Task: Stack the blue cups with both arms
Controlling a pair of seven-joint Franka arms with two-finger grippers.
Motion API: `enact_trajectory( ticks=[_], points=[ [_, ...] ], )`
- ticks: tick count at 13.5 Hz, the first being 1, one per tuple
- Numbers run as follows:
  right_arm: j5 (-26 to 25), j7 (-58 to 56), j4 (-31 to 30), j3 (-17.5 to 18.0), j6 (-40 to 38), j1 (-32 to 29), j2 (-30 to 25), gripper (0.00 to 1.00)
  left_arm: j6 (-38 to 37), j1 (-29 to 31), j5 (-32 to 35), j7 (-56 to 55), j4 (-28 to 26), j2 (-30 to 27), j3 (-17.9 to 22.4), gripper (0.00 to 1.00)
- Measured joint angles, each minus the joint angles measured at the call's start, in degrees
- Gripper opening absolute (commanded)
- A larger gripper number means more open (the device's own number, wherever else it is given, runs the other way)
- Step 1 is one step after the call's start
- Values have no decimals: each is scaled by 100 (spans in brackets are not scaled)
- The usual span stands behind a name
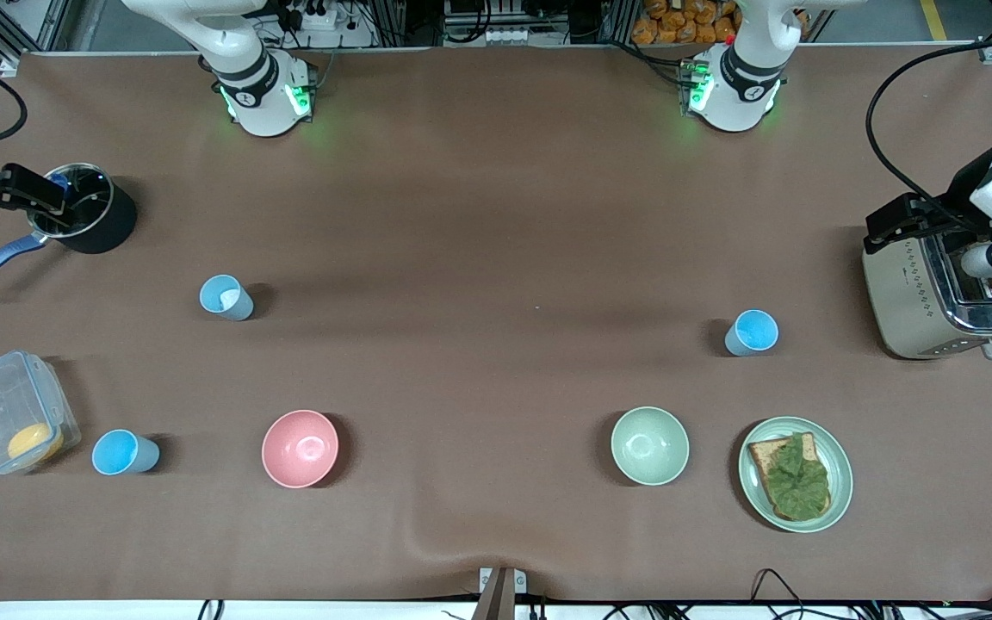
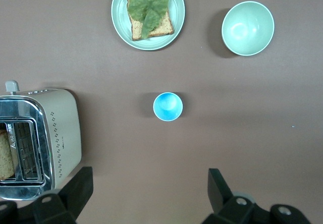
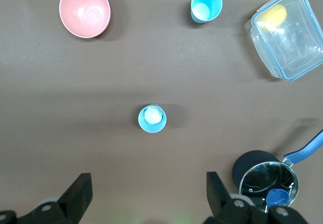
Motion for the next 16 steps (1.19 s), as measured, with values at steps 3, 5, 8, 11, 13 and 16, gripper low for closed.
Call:
enact_trajectory(
  ticks=[3,5,8,11,13,16],
  points=[
    [0,0,0,-1,5,0,17,100,0,7,0,0,0,0,1,100],
    [0,0,0,-2,17,0,20,100,0,71,5,0,2,0,7,100],
    [0,0,0,-1,60,1,28,100,22,146,5,2,-11,28,6,100],
    [0,0,0,-2,60,2,41,100,484,331,3,3,-358,217,5,100],
    [0,0,-1,-2,60,2,50,100,1238,399,1,5,-944,345,1,100],
    [0,0,0,5,61,22,57,100,2500,384,1,5,-1953,574,-54,100]
  ],
)
